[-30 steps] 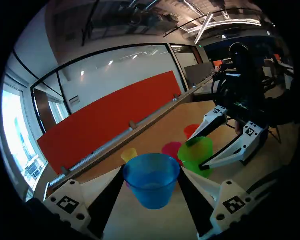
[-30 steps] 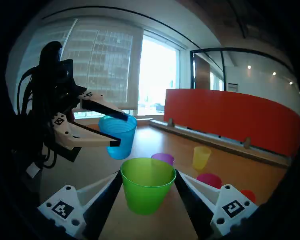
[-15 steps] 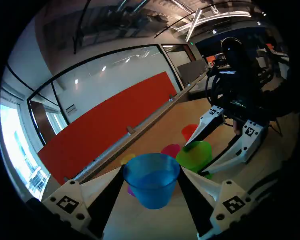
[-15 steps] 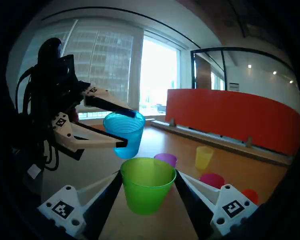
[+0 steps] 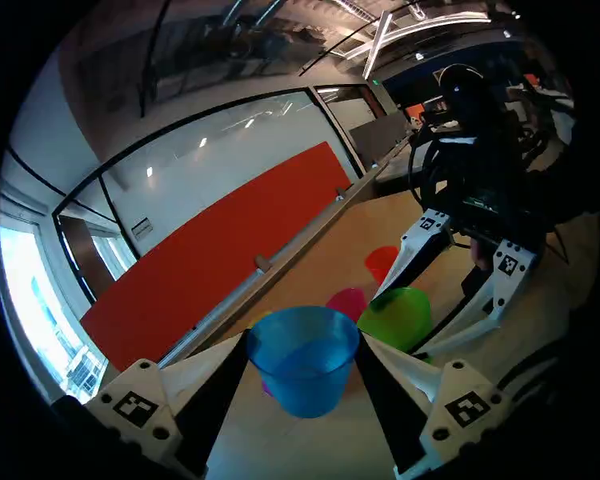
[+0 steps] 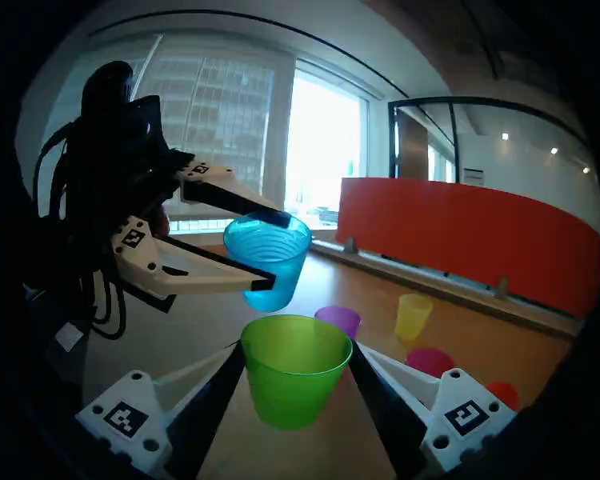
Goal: Pour water
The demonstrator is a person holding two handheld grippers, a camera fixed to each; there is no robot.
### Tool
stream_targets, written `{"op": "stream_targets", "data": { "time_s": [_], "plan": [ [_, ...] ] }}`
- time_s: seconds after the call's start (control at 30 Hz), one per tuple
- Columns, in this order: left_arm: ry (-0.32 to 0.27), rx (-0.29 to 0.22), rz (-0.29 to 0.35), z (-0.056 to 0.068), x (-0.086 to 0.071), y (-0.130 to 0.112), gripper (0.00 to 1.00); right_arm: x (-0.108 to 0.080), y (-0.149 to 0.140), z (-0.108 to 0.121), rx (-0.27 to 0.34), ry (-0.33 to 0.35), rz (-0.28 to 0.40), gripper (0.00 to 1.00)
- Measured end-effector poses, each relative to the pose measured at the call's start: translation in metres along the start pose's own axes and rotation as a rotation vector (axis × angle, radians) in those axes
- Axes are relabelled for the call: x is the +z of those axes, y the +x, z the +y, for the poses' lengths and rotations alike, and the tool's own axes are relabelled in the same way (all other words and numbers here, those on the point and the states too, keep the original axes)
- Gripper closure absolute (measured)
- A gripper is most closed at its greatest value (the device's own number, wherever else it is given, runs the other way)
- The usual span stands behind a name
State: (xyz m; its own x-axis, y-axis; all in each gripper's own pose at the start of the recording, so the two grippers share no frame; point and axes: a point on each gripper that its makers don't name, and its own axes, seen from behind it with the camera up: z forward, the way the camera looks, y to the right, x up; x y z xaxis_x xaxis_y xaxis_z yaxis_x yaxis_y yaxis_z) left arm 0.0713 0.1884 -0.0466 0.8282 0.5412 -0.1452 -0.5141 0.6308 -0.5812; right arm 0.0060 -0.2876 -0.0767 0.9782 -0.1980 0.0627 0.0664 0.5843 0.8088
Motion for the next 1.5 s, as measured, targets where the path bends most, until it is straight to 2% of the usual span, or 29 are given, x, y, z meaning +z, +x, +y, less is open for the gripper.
{"op": "stream_targets", "data": {
  "time_s": [0.3, 0.57, 0.87, 1.5],
  "plan": [
    [0.012, 0.060, 0.002, 0.001, 0.003, 0.003, 0.11, -0.001, 0.002, -0.003, -0.004, 0.007, 0.000, 0.06],
    [0.019, 0.138, 0.000, 0.004, 0.005, 0.006, 0.11, -0.002, 0.000, -0.005, -0.007, 0.014, -0.005, 0.06],
    [0.027, 0.180, 0.006, 0.004, 0.009, 0.009, 0.11, -0.002, -0.001, -0.007, -0.014, 0.023, -0.010, 0.06],
    [0.036, 0.309, 0.025, 0.005, 0.014, 0.015, 0.11, 0.000, -0.001, -0.007, -0.020, 0.019, -0.013, 0.06]
  ]
}}
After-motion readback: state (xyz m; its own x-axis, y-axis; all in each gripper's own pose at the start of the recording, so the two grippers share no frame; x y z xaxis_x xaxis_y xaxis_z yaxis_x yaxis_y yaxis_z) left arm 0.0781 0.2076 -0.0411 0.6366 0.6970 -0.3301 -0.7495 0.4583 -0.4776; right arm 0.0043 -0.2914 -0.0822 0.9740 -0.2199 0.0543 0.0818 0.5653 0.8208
